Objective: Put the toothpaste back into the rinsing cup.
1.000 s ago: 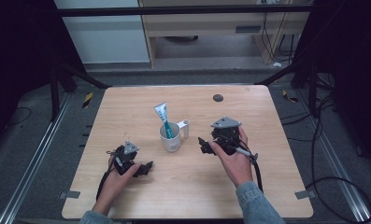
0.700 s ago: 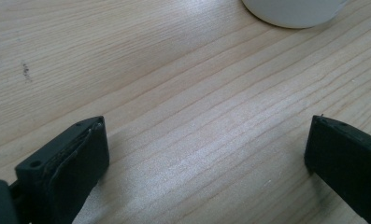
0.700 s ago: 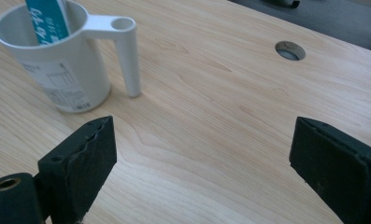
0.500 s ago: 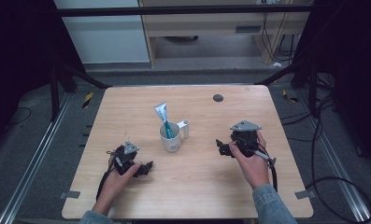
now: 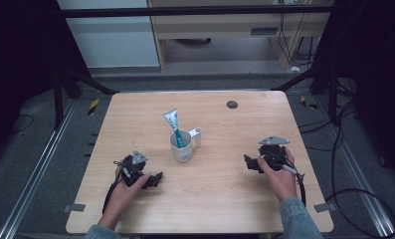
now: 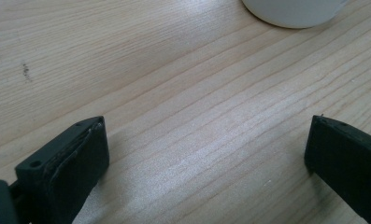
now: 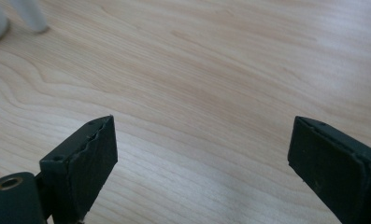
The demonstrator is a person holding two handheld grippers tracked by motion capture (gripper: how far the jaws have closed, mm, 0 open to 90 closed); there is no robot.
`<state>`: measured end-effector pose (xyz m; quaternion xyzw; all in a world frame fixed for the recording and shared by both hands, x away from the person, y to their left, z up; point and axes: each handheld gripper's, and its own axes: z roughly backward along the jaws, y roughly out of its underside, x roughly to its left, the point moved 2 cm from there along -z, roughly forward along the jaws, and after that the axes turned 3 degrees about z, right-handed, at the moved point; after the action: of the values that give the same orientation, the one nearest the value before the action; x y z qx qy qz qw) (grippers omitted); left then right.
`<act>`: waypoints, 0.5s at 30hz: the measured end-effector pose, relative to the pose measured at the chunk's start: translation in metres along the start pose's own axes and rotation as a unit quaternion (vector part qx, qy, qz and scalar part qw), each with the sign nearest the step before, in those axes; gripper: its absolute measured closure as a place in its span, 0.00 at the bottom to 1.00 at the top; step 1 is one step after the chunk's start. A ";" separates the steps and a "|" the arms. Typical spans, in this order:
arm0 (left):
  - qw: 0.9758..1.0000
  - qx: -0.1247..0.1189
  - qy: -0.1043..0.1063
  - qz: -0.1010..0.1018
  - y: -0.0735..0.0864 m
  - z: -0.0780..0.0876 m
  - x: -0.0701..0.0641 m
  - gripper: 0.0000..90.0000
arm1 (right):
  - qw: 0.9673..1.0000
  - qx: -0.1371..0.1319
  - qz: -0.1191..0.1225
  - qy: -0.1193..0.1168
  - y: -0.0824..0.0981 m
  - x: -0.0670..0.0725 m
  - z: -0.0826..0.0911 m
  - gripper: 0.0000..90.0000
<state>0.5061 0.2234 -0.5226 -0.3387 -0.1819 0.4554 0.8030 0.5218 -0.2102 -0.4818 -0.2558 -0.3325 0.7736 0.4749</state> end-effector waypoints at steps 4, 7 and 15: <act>1.000 0.000 0.000 0.000 0.000 0.000 0.000 0.00 | 1.000 0.016 -0.008 0.008 0.010 -0.004 -0.008 0.10; 1.000 0.000 0.000 0.000 0.000 0.000 0.000 0.00 | 1.000 0.027 -0.012 0.010 0.017 -0.006 -0.014 0.10; 1.000 0.000 0.000 0.000 0.000 0.000 0.000 0.00 | 0.999 0.042 -0.017 0.015 0.029 -0.007 -0.024 0.10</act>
<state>0.5062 0.2234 -0.5226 -0.3387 -0.1817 0.4551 0.8032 0.5254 -0.2193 -0.5185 -0.2410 -0.2967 0.7749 0.5034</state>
